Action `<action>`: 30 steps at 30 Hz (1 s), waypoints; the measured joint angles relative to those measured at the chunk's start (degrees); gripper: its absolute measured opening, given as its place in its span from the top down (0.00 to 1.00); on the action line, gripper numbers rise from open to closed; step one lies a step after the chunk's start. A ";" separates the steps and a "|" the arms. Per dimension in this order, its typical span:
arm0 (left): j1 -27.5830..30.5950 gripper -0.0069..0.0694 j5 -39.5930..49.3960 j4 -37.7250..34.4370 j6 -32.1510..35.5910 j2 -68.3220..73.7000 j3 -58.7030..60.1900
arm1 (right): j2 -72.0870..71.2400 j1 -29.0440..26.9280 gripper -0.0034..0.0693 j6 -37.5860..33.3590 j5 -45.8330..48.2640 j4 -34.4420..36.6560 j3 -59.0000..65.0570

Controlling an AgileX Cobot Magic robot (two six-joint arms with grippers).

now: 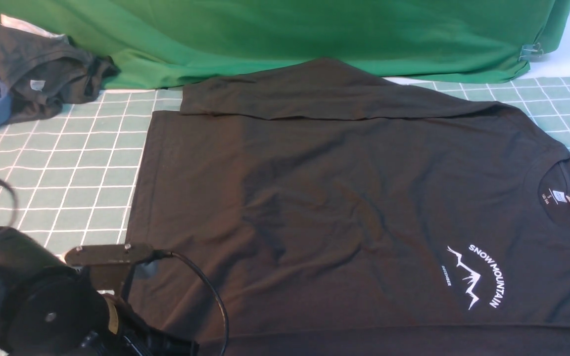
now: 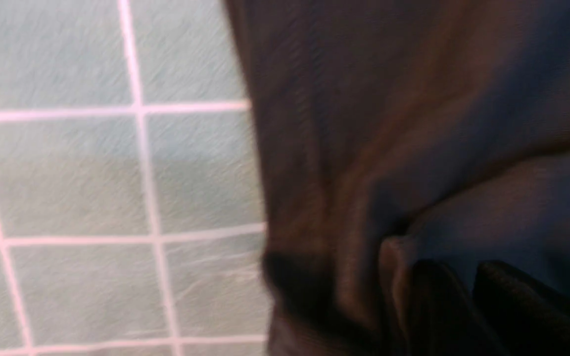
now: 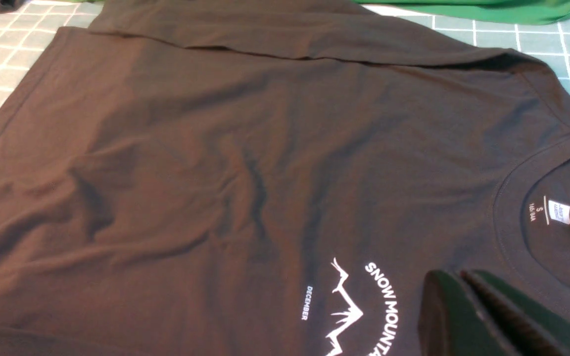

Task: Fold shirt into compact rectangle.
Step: 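Grasp the left edge of the dark T-shirt lying flat on the table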

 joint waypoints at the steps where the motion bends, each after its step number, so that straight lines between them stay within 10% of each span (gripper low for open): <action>1: 0.00 0.74 0.28 0.00 -0.02 0.35 0.00 | 0.00 0.00 0.92 0.00 0.00 0.00 0.00; 14: 0.00 0.40 -2.14 1.24 -0.23 1.62 0.00 | 0.00 0.00 0.92 0.00 0.40 0.20 0.00; 30: 0.00 0.59 -2.12 0.00 2.71 5.76 0.59 | 0.00 0.00 0.92 0.00 0.47 0.22 0.00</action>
